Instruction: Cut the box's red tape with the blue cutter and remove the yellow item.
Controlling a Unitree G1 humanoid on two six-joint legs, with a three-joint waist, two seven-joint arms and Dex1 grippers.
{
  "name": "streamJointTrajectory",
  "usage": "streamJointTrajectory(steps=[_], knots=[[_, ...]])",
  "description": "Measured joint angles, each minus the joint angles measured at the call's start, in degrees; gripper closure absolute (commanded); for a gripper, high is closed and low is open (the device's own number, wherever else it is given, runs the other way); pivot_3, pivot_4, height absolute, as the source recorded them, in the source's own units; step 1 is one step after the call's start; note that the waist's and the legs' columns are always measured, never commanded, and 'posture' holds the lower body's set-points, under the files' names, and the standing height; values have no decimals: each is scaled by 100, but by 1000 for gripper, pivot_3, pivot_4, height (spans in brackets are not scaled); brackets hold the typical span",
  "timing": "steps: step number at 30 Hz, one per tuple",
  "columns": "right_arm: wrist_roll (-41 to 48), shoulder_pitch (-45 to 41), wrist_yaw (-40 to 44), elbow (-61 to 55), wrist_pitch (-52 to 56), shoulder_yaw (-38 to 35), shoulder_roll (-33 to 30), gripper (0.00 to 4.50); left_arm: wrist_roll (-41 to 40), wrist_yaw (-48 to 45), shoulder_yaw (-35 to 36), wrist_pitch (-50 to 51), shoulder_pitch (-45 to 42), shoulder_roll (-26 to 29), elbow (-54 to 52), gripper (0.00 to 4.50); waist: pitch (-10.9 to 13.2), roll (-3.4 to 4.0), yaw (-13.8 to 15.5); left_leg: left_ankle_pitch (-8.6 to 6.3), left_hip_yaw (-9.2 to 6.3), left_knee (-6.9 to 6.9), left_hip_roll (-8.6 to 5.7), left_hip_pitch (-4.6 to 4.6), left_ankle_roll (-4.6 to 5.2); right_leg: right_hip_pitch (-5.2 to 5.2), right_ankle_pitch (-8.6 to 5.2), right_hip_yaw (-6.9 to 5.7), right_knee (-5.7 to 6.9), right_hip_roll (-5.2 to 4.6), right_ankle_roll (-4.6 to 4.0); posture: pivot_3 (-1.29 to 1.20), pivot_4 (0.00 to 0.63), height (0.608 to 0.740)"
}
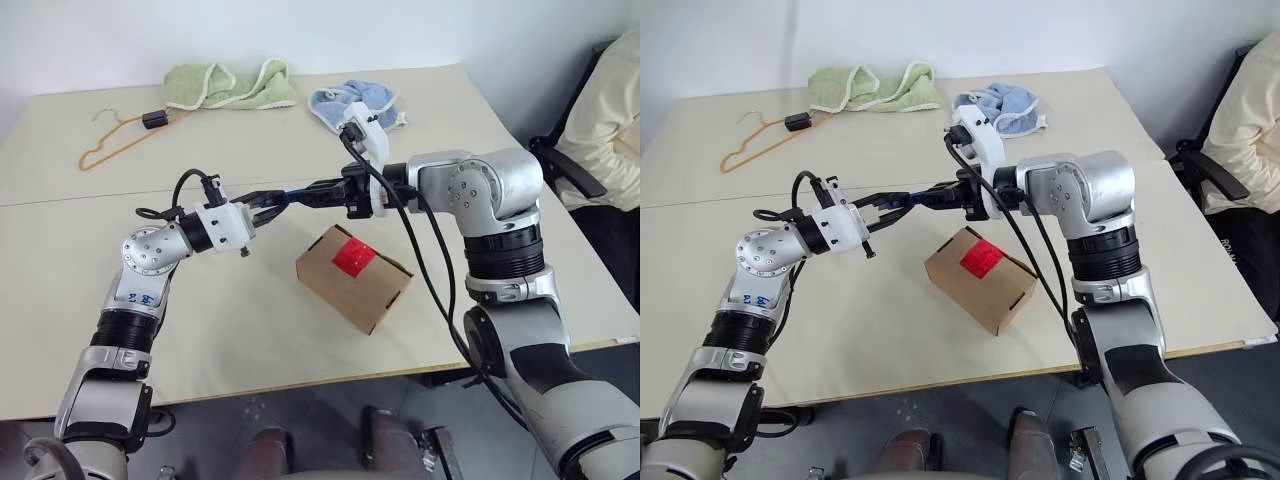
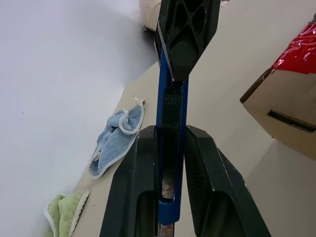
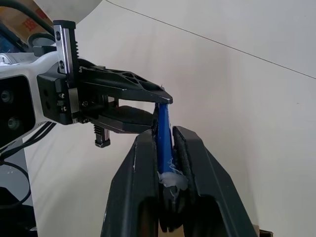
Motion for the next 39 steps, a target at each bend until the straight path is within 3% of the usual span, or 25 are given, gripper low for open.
streamJointTrajectory(steps=[1, 3, 8, 14, 15, 21, 27, 30, 39], knots=[[15, 0, 2, 0, -5, 11, -16, 4340, 0, 0, -3, 49, 2, -1, -30, 4087, 0, 0, 1, 0, 0, 0, 0, 0, 0, 0, 0, 0, 0, 0, 0, 0, 150, 740], [31, 0, 2, -5, -23, 48, -51, 4340, -30, -14, -12, 281, 30, -5, -149, 3366, 0, 0, 2, 0, 0, 0, 0, -1, 0, 0, 0, 0, 0, 0, 0, 0, 150, 740], [43, 0, -60, -184, -43, 75, -294, 4340, -96, 28, 66, 2068, 129, 131, -372, 1879, 0, 0, -11, 0, -1, 1, 0, -3, 0, -2, 0, 0, 1, 0, 1, 0, 150, 740], [78, 1, -171, -283, -94, -69, -570, 4340, -517, -97, 586, 3017, 113, 556, -432, 133, 0, 0, -11, 0, -2, 1, 0, -11, 0, -9, 0, 0, -1, 0, 1, 0, 150, 740], [79, 2, -183, -317, -103, -95, -651, 4340, -600, -155, 675, 3161, 111, 641, -433, 0, 0, 0, -6, 0, -2, 1, 0, -12, 0, -9, 0, 0, -1, 0, 1, 0, 150, 740], [205, 130, -270, -725, -73, -361, -1084, 4340, -1170, -587, 863, 4199, 58, 781, -707, 0, 0, -1, 45, 0, -8, 8, -1, -24, 1, -9, 3, -6, -4, 0, 4, 0, 150, 740], [533, 731, -425, -1596, 311, -901, -1657, 4340, -1981, -781, 694, 5865, -91, 312, -1723, 0, 1, -3, 41, -3, -10, 13, -2, -29, 5, -8, 4, -7, -7, -1, 6, 0, 150, 740], [696, 1070, -499, -2043, 539, -1177, -1988, 4340, -2319, -711, 587, 6746, -178, 54, -2046, 606, 1, -3, 36, -3, -8, 13, -1, -28, 5, -8, 4, -6, -5, -1, 6, 0, 150, 740], [1322, 2026, -674, -3562, 1326, -1916, -2633, 4340, -2550, -1061, -351, 8494, -799, -64, -2251, 3265, 2, -4, 48, -2, 2, 17, -1, -23, 7, -6, 7, 5, -4, -1, 6, 0, 150, 740]])
